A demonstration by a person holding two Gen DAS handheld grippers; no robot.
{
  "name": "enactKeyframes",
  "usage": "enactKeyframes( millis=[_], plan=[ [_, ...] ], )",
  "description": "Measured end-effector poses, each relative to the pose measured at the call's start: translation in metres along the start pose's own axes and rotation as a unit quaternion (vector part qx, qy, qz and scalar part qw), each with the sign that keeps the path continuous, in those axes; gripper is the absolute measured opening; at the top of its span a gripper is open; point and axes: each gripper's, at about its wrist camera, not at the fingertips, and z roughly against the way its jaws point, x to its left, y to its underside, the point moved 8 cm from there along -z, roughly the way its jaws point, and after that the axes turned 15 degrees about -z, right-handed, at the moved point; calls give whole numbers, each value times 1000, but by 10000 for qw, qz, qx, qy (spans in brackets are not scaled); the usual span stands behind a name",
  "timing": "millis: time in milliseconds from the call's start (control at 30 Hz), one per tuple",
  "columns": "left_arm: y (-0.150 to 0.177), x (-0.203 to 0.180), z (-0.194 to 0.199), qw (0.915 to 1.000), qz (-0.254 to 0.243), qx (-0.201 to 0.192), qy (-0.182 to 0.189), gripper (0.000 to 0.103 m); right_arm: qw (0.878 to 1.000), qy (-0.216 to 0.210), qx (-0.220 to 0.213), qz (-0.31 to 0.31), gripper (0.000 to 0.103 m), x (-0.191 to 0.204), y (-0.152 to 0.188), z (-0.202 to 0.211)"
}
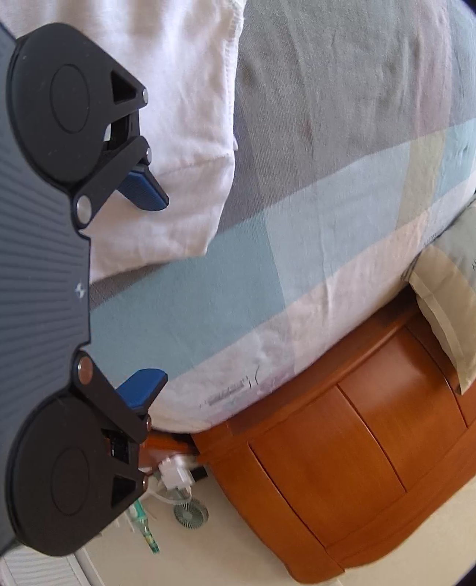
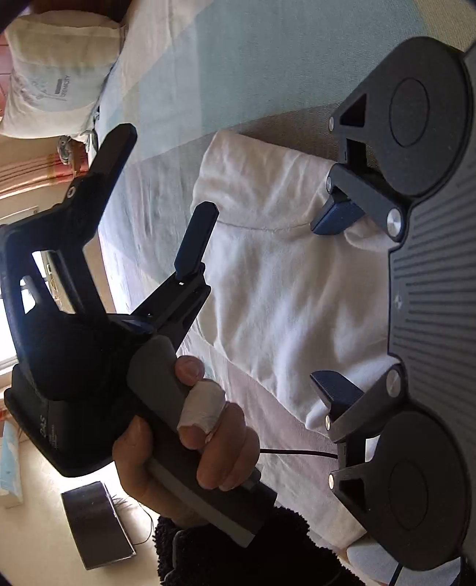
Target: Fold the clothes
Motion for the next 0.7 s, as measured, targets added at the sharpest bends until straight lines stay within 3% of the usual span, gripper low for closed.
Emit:
enactKeyframes(
  millis=[100, 233, 400, 567, 700],
  plan=[
    [-3, 8, -6, 9996, 11, -23, -274, 92, 9997, -96, -23, -240, 86, -4, -1, 8],
    [-5, -6, 25, 9965, -484, -119, -678, 93, 9996, -103, -31, -256, 89, -2, 3, 10],
    [29, -22, 61, 9904, -923, 210, -1012, 95, 9999, 101, -111, -27, 95, 10, 6, 19],
    [69, 7, 61, 9848, -526, 547, -1565, 94, 9997, 83, -240, -68, 103, 19, 5, 35],
    [71, -5, 80, 9840, -496, 112, -1711, 94, 9992, 293, -256, -91, 103, 23, 5, 44]
  ],
)
